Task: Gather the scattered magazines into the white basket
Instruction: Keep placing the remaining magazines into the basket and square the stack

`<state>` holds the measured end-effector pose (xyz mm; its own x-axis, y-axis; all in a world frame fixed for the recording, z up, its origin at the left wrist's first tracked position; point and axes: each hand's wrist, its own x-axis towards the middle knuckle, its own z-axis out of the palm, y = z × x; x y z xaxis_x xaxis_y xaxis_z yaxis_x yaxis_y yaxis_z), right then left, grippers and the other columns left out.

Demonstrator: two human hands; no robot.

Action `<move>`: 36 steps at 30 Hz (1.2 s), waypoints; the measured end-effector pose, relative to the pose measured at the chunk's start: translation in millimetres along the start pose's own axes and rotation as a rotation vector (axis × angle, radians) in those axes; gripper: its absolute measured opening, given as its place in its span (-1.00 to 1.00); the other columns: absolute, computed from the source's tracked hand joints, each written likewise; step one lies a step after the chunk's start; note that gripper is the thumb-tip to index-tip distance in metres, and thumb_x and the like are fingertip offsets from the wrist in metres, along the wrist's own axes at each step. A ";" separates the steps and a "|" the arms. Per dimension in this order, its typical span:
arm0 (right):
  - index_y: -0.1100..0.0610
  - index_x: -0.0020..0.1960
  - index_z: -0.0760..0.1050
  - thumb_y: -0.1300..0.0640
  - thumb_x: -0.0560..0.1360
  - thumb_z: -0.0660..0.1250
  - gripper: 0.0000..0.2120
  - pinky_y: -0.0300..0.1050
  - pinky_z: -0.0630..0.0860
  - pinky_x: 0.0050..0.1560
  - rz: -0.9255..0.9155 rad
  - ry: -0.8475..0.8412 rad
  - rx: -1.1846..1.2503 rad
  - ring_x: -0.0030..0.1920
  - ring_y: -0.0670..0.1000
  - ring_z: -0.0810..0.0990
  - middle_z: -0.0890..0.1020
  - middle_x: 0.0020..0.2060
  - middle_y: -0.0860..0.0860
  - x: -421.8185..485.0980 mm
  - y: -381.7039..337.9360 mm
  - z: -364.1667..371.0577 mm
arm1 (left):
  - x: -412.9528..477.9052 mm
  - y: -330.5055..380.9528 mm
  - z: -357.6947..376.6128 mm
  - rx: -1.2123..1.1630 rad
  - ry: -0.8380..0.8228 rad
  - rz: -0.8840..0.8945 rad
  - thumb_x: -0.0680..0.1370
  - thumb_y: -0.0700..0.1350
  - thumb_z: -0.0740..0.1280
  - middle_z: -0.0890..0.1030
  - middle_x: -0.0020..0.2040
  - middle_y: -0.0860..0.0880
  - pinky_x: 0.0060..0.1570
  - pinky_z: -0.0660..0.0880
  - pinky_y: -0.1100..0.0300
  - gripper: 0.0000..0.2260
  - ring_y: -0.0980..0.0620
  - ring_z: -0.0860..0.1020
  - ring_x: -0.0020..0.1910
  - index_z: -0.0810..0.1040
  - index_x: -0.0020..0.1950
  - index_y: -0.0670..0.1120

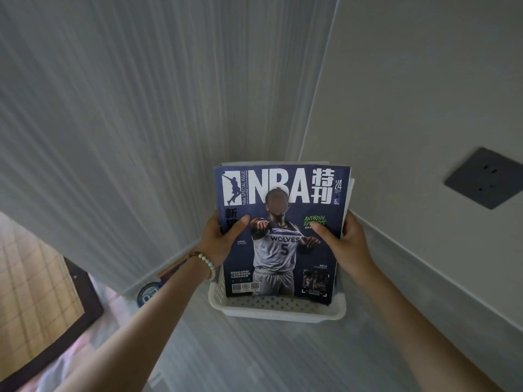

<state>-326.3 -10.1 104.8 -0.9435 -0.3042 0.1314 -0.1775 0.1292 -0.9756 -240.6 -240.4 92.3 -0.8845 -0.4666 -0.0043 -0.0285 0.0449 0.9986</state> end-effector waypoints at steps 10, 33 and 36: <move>-0.03 0.14 0.45 0.14 0.33 0.50 -0.57 -0.33 0.53 0.01 -0.079 -0.006 -0.026 0.06 -0.19 0.60 0.62 0.06 -0.10 -11.3 -1.7 -5.1 | -9.6 -2.4 -10.3 0.134 -0.054 0.104 0.43 -0.09 0.39 0.61 0.04 0.03 -0.15 0.50 0.48 -0.63 0.38 0.56 -0.07 0.47 0.21 -0.10; -0.21 0.13 0.43 -0.02 0.29 0.48 -0.55 -0.20 0.51 0.08 0.132 -0.050 -0.021 0.10 -0.21 0.58 0.62 0.09 -0.17 -17.7 28.5 -7.8 | -5.2 -29.8 -15.5 0.271 -0.162 0.003 0.31 0.26 0.32 0.55 0.11 0.16 0.13 0.37 0.23 -0.49 0.18 0.48 0.13 0.35 0.19 0.12; -0.08 0.22 0.42 0.00 0.31 0.49 -0.48 0.02 0.51 0.20 0.137 -0.046 -0.011 0.17 -0.08 0.57 0.62 0.13 -0.09 -14.7 30.7 -6.6 | -3.0 -32.0 -14.5 0.271 -0.156 -0.009 0.42 0.08 0.36 0.54 0.12 0.11 0.03 0.37 0.38 -0.59 0.11 0.48 0.16 0.34 0.20 0.07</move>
<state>-319.7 4.5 74.1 -0.9454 -0.3257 -0.0114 -0.0510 0.1824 -0.9819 -230.2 -253.3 61.1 -0.9438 -0.3278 -0.0420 -0.1413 0.2853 0.9480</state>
